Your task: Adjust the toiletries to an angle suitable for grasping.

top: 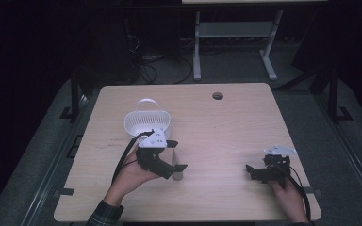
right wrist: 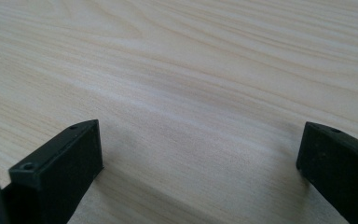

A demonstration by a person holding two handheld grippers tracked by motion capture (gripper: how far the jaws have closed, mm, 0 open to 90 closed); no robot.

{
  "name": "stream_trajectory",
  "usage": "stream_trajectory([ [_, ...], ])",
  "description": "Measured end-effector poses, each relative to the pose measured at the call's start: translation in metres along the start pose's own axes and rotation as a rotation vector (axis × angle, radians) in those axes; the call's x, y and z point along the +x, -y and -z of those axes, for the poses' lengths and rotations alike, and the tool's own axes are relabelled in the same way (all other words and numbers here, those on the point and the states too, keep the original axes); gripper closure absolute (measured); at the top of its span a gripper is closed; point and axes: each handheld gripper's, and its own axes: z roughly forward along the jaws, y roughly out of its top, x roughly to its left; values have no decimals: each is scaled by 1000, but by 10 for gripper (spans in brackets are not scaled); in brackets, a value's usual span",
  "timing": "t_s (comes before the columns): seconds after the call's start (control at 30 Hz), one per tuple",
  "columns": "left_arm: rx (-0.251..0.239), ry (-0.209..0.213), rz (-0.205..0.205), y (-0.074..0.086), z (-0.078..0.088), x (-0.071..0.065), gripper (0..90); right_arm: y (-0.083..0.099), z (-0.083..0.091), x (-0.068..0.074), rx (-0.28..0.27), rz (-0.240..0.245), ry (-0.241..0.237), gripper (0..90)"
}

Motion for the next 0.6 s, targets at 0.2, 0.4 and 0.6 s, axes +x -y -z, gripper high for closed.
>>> stream_trajectory([
  [0.2, -6, 10, 5, 0, 1, 1, 208, 0, 0, 0, 0, 0, 0, 0],
  [0.4, -6, 11, 5, 0, 2, 2, 289, 0, 0, 0, 0, 0, 0, 0],
  [0.6, -2, 13, 6, 1, 4, 2, 296, 0, 0, 0, 0, 1, 0, 0],
])
